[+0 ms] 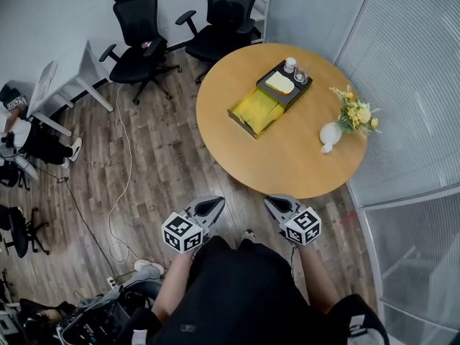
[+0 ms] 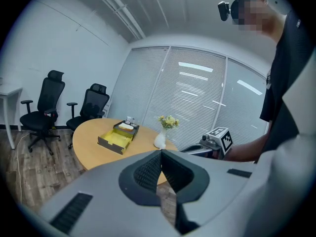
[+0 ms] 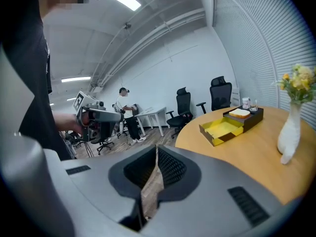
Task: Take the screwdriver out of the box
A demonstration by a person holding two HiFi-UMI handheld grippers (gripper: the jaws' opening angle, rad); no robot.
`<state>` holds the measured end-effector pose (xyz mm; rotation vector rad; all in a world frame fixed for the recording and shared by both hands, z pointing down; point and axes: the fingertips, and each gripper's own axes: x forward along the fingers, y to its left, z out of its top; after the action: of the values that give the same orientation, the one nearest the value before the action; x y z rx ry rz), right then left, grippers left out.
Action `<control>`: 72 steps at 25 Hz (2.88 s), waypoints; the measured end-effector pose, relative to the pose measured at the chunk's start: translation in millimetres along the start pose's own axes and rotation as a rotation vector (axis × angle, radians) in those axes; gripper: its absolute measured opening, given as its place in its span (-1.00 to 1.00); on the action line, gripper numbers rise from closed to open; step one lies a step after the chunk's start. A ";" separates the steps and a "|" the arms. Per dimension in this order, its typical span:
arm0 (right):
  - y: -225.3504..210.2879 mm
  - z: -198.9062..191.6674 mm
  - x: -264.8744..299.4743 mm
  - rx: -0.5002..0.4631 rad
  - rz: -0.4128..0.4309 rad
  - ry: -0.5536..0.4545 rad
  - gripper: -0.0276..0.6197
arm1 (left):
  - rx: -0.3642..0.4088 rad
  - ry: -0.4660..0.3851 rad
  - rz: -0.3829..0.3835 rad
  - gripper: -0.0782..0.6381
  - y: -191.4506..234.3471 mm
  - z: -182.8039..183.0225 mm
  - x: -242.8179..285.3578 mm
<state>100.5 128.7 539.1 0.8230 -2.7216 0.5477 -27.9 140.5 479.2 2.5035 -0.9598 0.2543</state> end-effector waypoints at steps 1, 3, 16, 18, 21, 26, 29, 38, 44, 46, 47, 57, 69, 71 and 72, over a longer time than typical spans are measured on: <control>-2.8 -0.9 -0.6 0.002 0.001 0.002 -0.88 | -0.002 0.004 0.002 -0.76 -0.1 -1.0 2.4; -8.2 -2.1 -1.1 0.007 0.002 0.005 -0.88 | -0.008 0.007 0.004 -0.76 0.5 -1.4 6.6; -50.4 18.0 42.6 0.036 -0.041 0.039 -0.88 | -0.039 0.020 -0.033 -0.76 60.1 18.0 32.6; -59.7 25.0 54.5 0.045 -0.048 0.041 -0.88 | -0.035 0.019 -0.047 -0.76 73.8 26.2 39.1; -78.0 36.1 73.2 0.038 -0.061 0.053 -0.88 | -0.023 0.018 -0.068 -0.76 95.8 40.1 50.3; -106.5 58.4 105.6 0.023 -0.099 0.071 -0.88 | -0.024 0.020 -0.090 -0.76 135.9 58.6 53.7; -115.5 72.8 121.7 0.018 -0.119 0.071 -0.88 | -0.032 0.029 -0.101 -0.76 160.4 65.6 53.1; -132.6 74.6 136.0 0.065 -0.204 0.072 -0.88 | 0.001 0.084 -0.173 -0.76 202.6 83.5 80.0; -148.0 60.2 131.0 0.119 -0.210 0.089 -0.88 | 0.002 0.121 -0.192 -0.76 203.9 87.2 106.3; -155.8 60.6 130.4 0.123 -0.199 0.087 -0.88 | -0.001 0.136 -0.190 -0.76 202.4 85.3 115.7; -160.5 61.3 130.4 0.124 -0.191 0.088 -0.88 | -0.003 0.140 -0.185 -0.76 201.6 85.2 120.4; -206.4 58.2 141.2 0.103 -0.069 0.121 -0.88 | -0.034 0.171 -0.105 -0.76 191.0 83.7 163.3; -243.1 37.1 192.4 0.077 0.028 0.221 -0.88 | -0.125 0.212 -0.021 -0.76 210.5 54.1 171.1; -250.6 36.0 202.0 0.076 0.019 0.236 -0.88 | -0.135 0.226 -0.034 -0.76 216.9 48.6 176.3; -253.7 35.5 205.9 0.079 0.014 0.243 -0.88 | -0.137 0.231 -0.045 -0.76 219.3 47.1 179.8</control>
<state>74.4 -180.6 647.4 0.7053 -2.4992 0.7133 -41.0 -132.0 569.6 2.3077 -0.7991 0.4381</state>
